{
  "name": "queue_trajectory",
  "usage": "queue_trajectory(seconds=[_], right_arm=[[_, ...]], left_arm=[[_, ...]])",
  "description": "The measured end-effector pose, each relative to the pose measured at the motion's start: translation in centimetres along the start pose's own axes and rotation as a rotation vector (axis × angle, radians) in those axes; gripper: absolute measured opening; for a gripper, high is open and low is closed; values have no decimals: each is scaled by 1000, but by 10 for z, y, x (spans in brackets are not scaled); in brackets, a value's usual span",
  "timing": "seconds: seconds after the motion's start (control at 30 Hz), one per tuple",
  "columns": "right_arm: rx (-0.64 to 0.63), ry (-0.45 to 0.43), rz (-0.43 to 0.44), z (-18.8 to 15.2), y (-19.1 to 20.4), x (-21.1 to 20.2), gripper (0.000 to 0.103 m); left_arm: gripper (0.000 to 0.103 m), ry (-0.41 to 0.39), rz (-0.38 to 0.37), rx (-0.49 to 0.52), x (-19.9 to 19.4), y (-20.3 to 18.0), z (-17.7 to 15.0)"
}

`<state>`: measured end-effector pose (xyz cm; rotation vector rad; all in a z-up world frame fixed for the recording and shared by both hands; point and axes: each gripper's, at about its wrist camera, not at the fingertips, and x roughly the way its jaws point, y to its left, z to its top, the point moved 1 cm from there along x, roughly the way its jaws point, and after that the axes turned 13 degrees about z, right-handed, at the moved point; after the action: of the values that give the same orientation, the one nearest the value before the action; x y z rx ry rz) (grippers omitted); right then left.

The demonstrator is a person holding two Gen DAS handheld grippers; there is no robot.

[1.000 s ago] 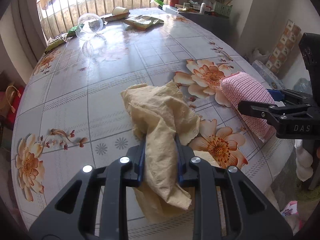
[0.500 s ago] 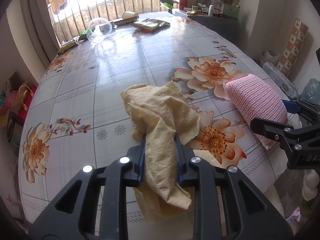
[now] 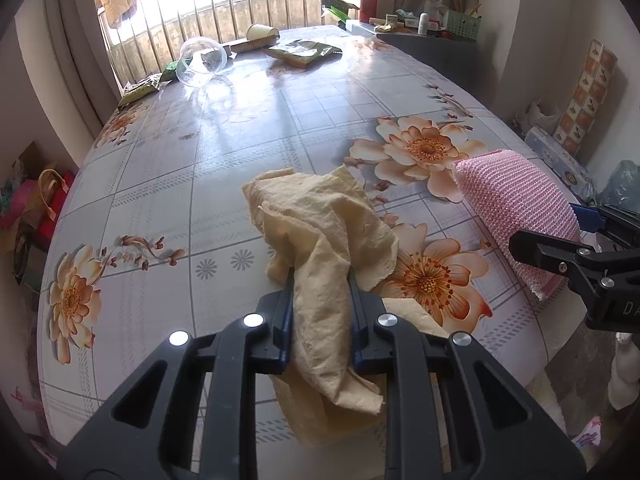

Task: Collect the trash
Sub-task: 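Carry the tan cloth and pink pad to the basket and release both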

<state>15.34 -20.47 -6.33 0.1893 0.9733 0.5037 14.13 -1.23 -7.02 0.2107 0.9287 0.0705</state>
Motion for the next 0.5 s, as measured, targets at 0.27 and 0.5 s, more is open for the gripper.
queue_trajectory(seconds=[0.27,0.5], right_arm=[[18,-12,13,1,1,-6,78],[36,-37,32,3,1,-15,78]], left_arm=[[19,-15,7,-9,-7,3,0],[19,-35,10,-11,-16,4,2]])
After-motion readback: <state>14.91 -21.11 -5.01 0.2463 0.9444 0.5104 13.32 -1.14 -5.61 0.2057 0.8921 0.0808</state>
